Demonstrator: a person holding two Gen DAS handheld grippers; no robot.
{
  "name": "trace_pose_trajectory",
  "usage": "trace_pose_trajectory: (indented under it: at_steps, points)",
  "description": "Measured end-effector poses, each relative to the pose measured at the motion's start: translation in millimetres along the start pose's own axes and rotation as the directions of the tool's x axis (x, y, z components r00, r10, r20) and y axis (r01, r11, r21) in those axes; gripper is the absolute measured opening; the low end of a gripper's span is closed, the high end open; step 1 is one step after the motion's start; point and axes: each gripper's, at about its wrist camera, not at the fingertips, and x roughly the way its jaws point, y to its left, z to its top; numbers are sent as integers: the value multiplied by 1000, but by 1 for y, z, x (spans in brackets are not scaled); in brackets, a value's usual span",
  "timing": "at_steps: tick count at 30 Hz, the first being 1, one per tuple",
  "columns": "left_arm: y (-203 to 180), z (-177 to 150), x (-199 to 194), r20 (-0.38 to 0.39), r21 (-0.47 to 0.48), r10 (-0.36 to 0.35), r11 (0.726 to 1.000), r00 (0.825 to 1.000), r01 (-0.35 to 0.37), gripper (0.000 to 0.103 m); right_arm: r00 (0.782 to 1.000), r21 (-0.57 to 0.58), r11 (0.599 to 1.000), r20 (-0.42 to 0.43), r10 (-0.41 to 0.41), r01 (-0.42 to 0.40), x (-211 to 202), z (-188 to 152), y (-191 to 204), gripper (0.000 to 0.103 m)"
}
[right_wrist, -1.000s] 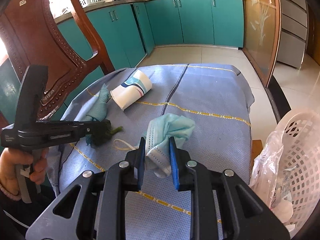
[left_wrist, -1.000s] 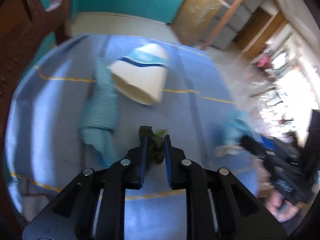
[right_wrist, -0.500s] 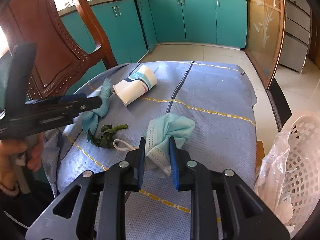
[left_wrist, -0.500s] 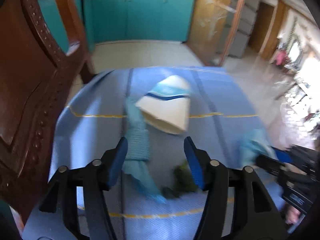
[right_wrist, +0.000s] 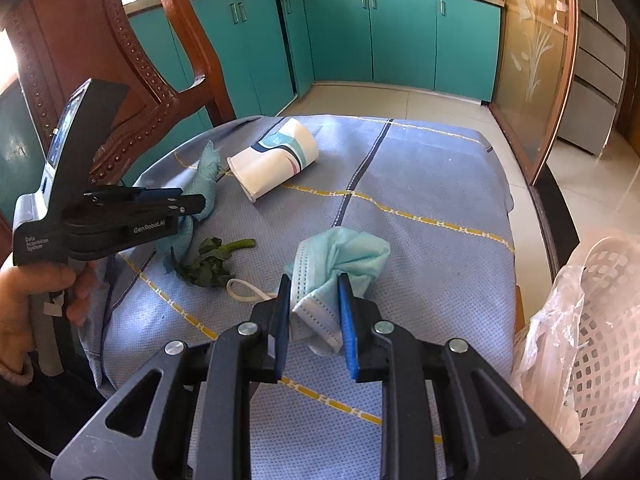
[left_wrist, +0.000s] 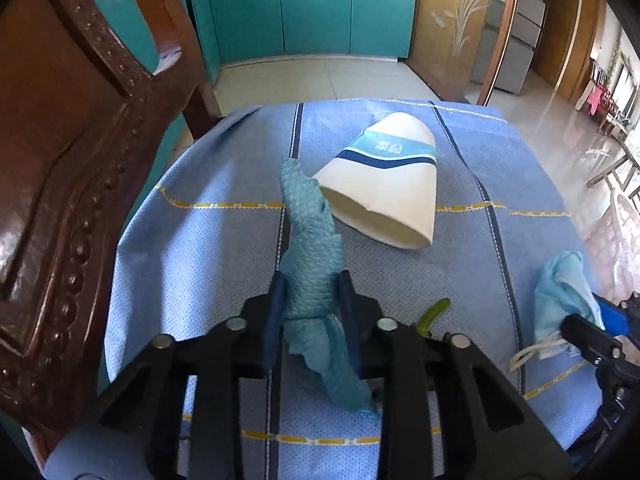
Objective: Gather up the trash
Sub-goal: 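Grasp and lift the teal glove with the left gripper while the right gripper holds the mask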
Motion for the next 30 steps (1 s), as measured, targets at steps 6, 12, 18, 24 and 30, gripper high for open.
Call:
trace_pose_trajectory:
  at_steps: [6, 12, 18, 24, 30]
  points:
    - [1, -2, -29, 69, -19, -31, 999, 997, 32, 24, 1000, -6, 1000, 2, -10, 10, 0, 0, 2, 23]
    - [-8, -7, -75, 206, 32, -37, 999, 978, 32, 24, 1000, -24, 999, 16, -24, 25, -6, -1, 6, 23]
    - [-16, -11, -101, 285, 70, -68, 996, 956, 50, 24, 998, -40, 998, 50, -39, 41, -19, 0, 11, 23]
    - [-20, -15, -110, 316, 89, -78, 995, 946, 52, 24, 996, -47, 997, 63, -61, 64, -25, -2, 13, 23]
    - [-15, -15, -112, 336, 77, -76, 996, 939, 54, 24, 995, -49, 996, 71, -69, 73, -25, -3, 15, 23]
